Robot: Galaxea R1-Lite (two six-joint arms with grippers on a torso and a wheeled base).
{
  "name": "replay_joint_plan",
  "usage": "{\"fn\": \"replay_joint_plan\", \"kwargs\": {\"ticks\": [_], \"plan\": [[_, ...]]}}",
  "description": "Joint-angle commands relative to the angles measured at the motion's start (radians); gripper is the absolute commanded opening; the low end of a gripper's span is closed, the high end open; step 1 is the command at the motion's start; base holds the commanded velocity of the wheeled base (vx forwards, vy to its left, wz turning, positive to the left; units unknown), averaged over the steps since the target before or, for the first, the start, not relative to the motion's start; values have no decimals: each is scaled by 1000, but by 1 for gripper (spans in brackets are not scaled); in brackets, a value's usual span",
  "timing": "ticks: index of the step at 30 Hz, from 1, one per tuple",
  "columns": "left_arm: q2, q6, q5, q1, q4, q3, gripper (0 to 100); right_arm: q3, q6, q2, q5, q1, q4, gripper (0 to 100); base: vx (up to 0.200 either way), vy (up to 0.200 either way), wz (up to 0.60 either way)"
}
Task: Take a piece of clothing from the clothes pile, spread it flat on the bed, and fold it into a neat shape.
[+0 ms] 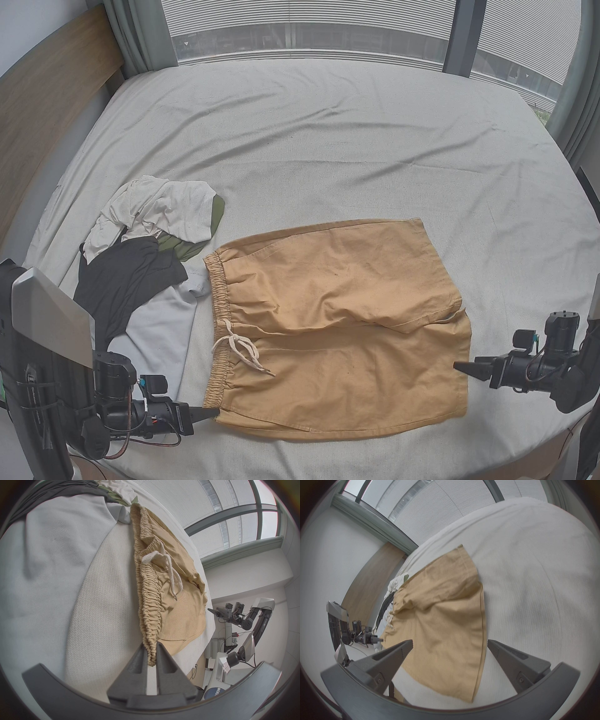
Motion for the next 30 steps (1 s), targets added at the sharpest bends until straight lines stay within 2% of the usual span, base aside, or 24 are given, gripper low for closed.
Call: {"fn": "replay_joint_plan", "kwargs": {"ticks": [1, 7, 11, 22, 30], "plan": [[-3, 11, 0, -4, -1, 16, 0, 48, -41, -8, -1, -21, 92, 100, 0, 0, 0], [-3, 11, 0, -16, -1, 10, 0, 48, -106, -51, -4, -31, 256, 100, 0, 0, 0], [-3, 11, 1, -22, -1, 8, 0, 48, -112, -38, -5, -28, 291, 100, 0, 0, 0], [-3, 11, 1, -27, -1, -5, 0, 48, -113, 100, -11, -21, 256, 100, 0, 0, 0], [-3, 11, 1, -27, -1, -5, 0, 48, -109, 207, -25, -18, 139, 100, 0, 0, 0]]}}
